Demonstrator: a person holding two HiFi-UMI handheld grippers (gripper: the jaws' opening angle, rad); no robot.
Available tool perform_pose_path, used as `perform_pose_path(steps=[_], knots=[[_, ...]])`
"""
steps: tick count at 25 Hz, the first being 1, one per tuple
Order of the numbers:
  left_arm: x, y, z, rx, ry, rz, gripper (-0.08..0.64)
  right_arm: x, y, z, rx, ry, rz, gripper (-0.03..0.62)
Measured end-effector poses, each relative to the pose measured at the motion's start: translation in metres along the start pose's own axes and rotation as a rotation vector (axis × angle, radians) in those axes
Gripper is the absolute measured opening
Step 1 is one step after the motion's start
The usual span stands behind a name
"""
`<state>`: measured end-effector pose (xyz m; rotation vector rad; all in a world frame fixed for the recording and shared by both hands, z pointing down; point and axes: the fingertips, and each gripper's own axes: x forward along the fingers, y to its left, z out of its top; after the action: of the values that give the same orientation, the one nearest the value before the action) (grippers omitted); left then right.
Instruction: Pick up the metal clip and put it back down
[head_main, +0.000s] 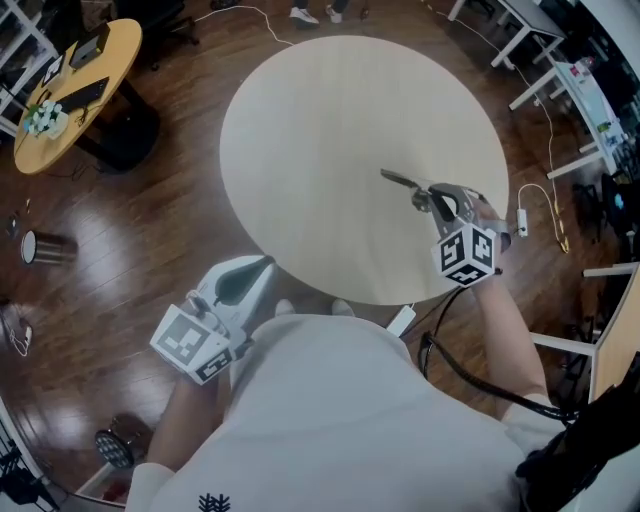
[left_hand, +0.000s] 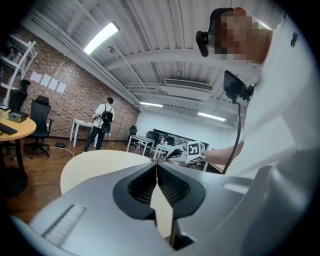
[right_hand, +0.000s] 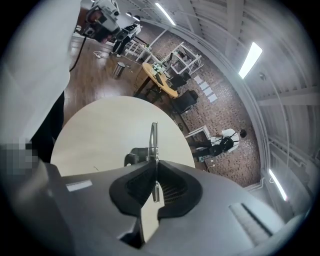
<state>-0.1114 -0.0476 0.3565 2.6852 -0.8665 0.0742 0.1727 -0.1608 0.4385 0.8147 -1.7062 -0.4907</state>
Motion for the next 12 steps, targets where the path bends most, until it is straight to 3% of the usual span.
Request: perform_pose_path(steps=[12], knots=[[-0.010,-0.038,-0.007,-0.029,0.048,0.151,0.002,0.146,0.047,-0.071,-0.027,0.048,0.085,0.008]])
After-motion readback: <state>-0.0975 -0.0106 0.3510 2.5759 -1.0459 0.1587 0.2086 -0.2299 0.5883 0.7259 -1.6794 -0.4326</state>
